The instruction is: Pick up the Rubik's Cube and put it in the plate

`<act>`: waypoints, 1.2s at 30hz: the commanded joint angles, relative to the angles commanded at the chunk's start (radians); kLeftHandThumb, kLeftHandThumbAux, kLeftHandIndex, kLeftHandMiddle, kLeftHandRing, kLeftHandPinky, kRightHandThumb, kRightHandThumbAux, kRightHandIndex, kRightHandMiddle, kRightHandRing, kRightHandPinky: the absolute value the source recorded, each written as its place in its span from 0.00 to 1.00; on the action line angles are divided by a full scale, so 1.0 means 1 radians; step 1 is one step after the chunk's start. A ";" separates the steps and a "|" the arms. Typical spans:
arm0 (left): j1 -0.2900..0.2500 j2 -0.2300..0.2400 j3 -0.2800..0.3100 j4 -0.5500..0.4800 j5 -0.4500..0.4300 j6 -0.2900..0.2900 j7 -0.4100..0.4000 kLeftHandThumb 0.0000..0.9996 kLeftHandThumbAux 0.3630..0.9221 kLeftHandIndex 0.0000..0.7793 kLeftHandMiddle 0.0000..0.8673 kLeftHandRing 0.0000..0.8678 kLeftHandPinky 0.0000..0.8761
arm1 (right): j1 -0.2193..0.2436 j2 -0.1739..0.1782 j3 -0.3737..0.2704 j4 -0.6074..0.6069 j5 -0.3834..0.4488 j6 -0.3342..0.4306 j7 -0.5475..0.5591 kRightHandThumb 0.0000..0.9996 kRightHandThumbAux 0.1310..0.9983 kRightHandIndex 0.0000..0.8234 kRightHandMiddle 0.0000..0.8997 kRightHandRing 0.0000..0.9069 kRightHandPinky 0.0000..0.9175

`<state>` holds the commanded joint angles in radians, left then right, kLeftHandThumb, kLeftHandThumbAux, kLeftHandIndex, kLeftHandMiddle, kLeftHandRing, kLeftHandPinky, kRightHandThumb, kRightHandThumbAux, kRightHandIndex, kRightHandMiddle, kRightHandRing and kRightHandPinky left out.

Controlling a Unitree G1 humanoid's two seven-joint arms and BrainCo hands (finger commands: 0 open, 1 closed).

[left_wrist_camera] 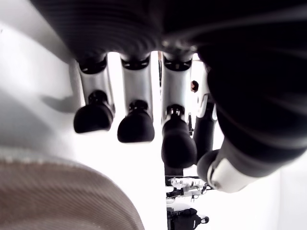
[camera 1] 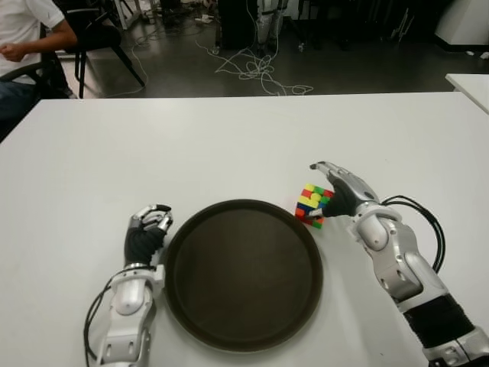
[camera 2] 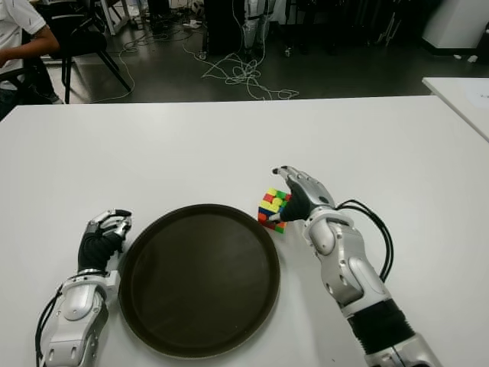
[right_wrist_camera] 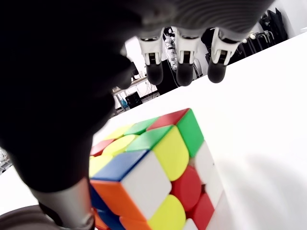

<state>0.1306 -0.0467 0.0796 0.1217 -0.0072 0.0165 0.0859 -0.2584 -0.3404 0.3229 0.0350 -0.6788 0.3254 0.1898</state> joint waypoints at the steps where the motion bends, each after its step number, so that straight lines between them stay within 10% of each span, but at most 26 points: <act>1: 0.000 0.000 0.000 0.000 0.000 -0.001 0.000 0.71 0.61 0.57 0.93 0.94 0.92 | -0.001 -0.001 0.001 0.000 0.000 0.000 0.002 0.00 0.80 0.03 0.08 0.07 0.05; 36: 0.000 -0.003 -0.002 -0.004 -0.002 0.016 0.011 0.71 0.61 0.57 0.93 0.94 0.92 | -0.024 -0.017 0.024 -0.035 -0.030 0.034 0.067 0.00 0.81 0.02 0.07 0.08 0.07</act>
<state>0.1308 -0.0496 0.0780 0.1173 -0.0094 0.0322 0.0971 -0.2826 -0.3570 0.3465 0.0003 -0.7086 0.3592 0.2569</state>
